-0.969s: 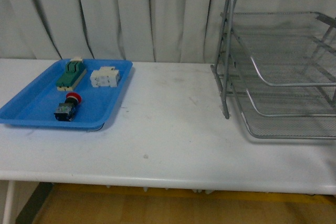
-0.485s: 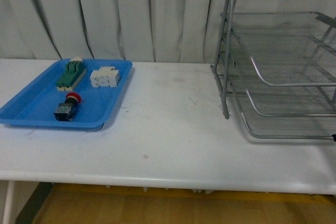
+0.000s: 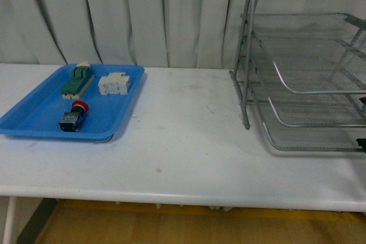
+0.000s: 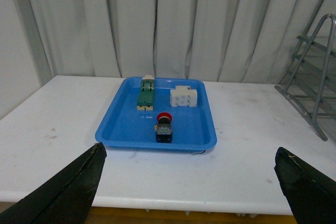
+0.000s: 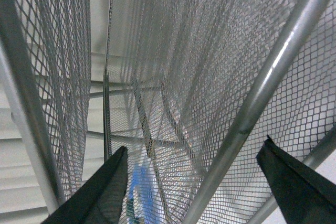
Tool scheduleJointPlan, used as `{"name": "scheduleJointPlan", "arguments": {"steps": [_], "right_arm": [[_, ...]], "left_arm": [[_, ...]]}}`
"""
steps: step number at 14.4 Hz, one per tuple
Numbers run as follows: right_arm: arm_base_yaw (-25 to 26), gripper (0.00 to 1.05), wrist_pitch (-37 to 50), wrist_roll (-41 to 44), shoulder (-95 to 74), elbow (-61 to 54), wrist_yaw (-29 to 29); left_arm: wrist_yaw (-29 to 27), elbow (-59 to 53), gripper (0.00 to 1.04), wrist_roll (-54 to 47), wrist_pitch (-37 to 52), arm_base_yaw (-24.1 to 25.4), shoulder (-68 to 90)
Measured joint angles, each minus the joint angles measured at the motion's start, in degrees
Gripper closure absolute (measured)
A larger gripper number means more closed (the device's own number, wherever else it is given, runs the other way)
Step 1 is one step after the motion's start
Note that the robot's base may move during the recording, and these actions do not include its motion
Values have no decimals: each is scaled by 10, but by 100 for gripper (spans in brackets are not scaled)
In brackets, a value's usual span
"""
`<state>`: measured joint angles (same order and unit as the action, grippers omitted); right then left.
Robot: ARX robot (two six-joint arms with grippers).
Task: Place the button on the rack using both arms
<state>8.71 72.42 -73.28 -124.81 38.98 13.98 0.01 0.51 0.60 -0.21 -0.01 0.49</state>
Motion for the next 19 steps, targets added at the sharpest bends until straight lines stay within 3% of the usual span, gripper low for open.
{"name": "scheduleJointPlan", "arguments": {"steps": [5, 6, 11, 16, 17, 19], "right_arm": [[14, 89, 10, 13, -16, 5, 2], [19, 97, 17, -10, -16, 0, 7], [45, 100, 28, -50, 8, -76, 35], [64, 100, 27, -51, 93, -245, 52], [64, 96, 23, -40, 106, -257, 54], [76, 68, 12, -15, 119, -263, 56]], "left_arm": [[0, 0, 7, 0, 0, 0, 0], [0, 0, 7, 0, 0, 0, 0], [0, 0, 7, 0, 0, 0, 0], [0, 0, 7, 0, 0, 0, 0], [0, 0, 7, 0, 0, 0, 0], [0, 0, 7, 0, 0, 0, 0]]}}
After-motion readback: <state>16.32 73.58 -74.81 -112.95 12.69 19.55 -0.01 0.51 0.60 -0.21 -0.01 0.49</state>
